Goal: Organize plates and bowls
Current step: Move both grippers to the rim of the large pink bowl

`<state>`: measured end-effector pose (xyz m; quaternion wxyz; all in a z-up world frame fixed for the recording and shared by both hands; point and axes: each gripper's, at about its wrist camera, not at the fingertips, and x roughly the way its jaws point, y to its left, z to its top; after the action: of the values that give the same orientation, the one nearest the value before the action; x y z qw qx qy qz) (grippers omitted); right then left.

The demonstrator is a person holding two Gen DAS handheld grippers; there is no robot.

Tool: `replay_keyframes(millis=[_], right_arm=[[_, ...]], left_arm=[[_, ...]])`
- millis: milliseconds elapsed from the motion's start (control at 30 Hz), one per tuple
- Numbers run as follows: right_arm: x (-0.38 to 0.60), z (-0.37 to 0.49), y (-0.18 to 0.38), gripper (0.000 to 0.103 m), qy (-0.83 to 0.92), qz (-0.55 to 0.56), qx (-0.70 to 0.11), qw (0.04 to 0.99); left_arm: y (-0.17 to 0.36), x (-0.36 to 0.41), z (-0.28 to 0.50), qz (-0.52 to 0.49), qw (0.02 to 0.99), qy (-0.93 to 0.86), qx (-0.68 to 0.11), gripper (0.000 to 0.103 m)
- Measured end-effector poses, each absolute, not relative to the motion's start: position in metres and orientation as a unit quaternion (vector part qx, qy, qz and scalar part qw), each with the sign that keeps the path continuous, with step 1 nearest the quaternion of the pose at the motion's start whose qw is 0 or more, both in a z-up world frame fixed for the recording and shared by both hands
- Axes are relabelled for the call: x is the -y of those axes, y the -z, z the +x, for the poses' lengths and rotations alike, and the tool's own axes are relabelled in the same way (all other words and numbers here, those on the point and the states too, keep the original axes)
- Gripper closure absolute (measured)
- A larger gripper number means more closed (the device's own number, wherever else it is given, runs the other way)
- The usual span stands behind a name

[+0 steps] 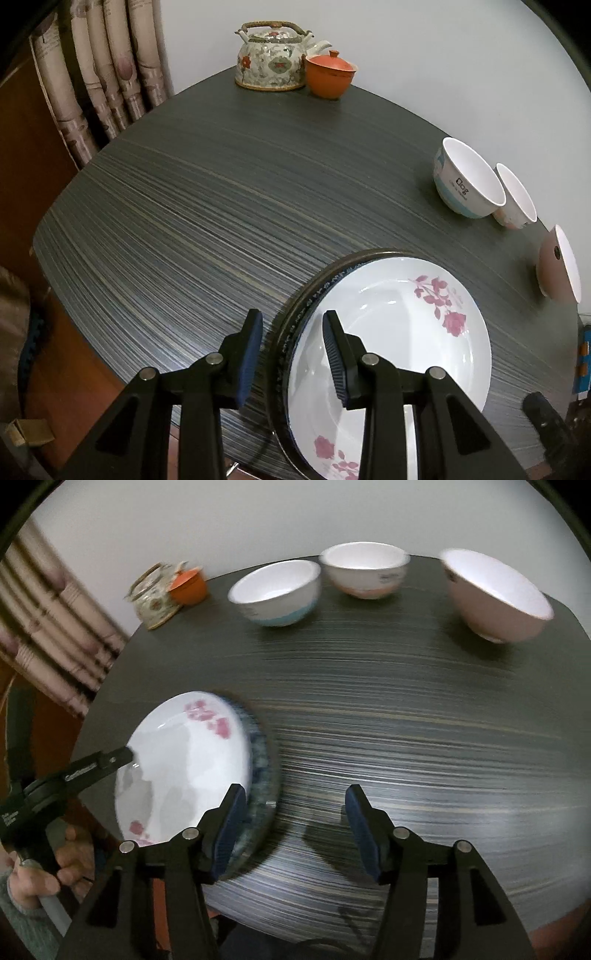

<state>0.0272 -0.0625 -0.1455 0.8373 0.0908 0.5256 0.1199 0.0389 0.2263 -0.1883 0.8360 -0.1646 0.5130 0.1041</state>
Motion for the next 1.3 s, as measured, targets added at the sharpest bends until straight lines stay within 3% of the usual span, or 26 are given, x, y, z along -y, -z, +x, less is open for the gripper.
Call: replay_keyframes(millis=[67, 133, 567, 733, 1300], right_arm=[[0.079, 0.026, 0.145, 0.049, -0.106, 0.105, -0.526, 0.837], [0.098, 0.026, 0.144, 0.049, -0.092, 0.118, -0.525, 0.838], [0.216, 0.027, 0.147, 0.048, -0.009, 0.183, -0.527, 0.830], [0.253, 0.042, 0.128, 0.047, 0.014, 0.195, -0.502, 0.842], [0.315, 0.130, 0.099, 0.044, 0.020, 0.213, -0.485, 0.848]], left_arm=[[0.189, -0.227, 0.039, -0.166, 0.835, -0.106, -0.513, 0.068], [0.189, -0.228, 0.038, -0.170, 0.834, -0.106, -0.514, 0.053], [0.179, -0.210, 0.040, -0.140, 0.831, -0.109, -0.527, 0.051], [0.155, -0.172, 0.053, -0.138, 0.833, -0.054, -0.532, 0.045], [0.102, 0.009, 0.171, -0.166, 0.814, 0.127, -0.542, 0.045]])
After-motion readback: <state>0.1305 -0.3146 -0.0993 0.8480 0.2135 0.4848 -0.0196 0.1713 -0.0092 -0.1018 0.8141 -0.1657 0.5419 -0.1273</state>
